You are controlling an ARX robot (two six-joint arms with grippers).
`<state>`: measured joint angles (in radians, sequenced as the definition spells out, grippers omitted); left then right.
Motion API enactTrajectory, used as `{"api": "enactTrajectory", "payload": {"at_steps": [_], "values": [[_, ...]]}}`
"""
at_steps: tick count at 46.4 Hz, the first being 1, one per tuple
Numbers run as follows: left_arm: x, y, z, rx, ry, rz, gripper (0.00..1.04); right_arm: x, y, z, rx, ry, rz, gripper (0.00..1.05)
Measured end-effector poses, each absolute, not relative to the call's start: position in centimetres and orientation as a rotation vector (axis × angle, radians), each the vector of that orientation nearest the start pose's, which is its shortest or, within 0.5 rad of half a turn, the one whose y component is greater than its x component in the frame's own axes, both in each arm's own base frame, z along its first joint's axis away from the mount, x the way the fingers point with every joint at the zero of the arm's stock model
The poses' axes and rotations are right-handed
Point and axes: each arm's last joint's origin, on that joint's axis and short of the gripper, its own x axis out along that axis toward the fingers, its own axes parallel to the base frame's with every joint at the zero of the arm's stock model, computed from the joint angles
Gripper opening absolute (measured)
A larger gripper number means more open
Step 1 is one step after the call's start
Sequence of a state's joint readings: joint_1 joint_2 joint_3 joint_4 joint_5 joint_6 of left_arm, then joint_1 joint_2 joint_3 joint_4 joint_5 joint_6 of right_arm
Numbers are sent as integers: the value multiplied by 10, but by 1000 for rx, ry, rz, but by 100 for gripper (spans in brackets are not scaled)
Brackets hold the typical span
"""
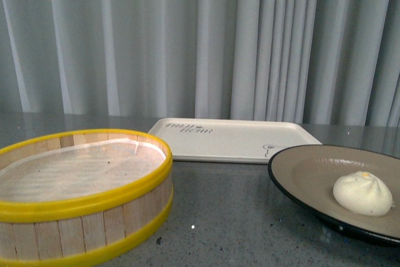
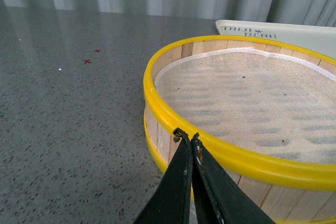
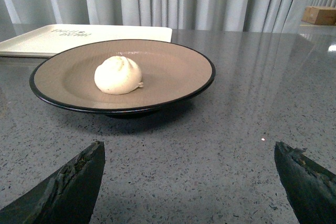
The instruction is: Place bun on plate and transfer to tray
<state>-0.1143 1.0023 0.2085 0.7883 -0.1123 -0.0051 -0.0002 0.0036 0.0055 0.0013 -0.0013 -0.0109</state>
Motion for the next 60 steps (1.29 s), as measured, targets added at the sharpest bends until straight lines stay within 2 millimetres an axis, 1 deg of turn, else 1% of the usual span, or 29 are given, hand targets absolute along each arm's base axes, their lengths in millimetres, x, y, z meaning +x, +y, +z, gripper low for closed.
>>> {"api": "enactTrajectory", "payload": {"at_steps": [5, 9, 12, 15, 27, 60], "values": [[176, -14, 187, -4, 7, -2, 4, 98, 0, 165, -10, -3, 1, 96], [170, -12, 184, -5, 7, -5, 4, 98, 0, 165, -11, -3, 1, 96], [164, -5, 181, -5, 10, -22, 4, 98, 0, 165, -10, -3, 1, 96], [158, -1, 179, -5, 9, -1, 4, 98, 0, 165, -11, -3, 1, 96], [141, 0, 169, -5, -5, -1, 4, 98, 0, 165, -11, -3, 1, 96], [117, 0, 176, -5, -29, -1, 4, 98, 0, 165, -10, -3, 1, 96]]}}
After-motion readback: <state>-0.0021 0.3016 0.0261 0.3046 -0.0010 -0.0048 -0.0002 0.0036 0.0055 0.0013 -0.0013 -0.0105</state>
